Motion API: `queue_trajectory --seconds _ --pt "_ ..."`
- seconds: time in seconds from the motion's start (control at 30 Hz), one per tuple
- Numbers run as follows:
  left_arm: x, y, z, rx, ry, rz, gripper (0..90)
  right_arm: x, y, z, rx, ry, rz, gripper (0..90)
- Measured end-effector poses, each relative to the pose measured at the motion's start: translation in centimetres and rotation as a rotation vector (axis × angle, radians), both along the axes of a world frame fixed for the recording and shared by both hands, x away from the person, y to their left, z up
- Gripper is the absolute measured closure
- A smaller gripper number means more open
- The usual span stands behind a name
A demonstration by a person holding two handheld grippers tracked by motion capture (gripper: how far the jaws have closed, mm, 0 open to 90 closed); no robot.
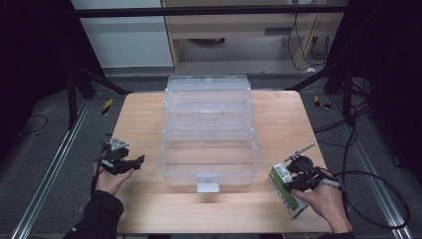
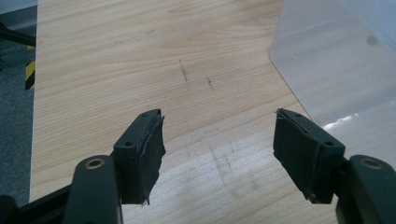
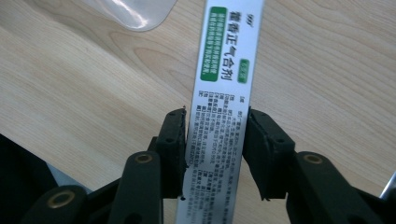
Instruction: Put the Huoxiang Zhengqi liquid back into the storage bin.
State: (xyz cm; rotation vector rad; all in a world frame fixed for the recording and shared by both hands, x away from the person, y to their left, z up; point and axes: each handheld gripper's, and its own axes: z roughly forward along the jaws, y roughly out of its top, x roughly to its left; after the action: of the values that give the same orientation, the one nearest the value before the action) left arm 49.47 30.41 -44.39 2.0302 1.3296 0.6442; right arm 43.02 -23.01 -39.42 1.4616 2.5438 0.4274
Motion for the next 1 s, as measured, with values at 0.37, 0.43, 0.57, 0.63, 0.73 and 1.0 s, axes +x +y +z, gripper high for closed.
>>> queue_trajectory --seconds 0.37,0.43,0.57,0.63,0.73,1.0 --pt "0.07 -0.14 -0.15 0.027 0.015 -0.003 35.9 0.23 -0.04 -0.07 -0.005 0.017 0.001 60.8" --pt "0.09 -0.17 -0.16 0.035 0.016 -0.001 36.0 0.3 0.04 -0.18 -0.008 0.023 0.001 60.7" --pt "0.11 -0.07 -0.18 0.041 0.018 0.01 36.0 0.5 0.21 -0.48 -0.014 0.034 -0.003 60.4" --pt "0.11 -0.04 -0.17 0.043 0.018 0.012 36.0 0.52 0.18 -0.5 -0.015 0.032 -0.003 61.0" --pt "0.09 -0.11 -0.17 0.043 0.018 0.009 35.9 0.5 0.23 -0.47 -0.016 0.034 -0.01 61.6" --pt "0.06 -0.1 -0.05 0.042 0.018 0.005 35.4 0.69 0.35 -0.34 -0.038 0.048 0.009 63.2"
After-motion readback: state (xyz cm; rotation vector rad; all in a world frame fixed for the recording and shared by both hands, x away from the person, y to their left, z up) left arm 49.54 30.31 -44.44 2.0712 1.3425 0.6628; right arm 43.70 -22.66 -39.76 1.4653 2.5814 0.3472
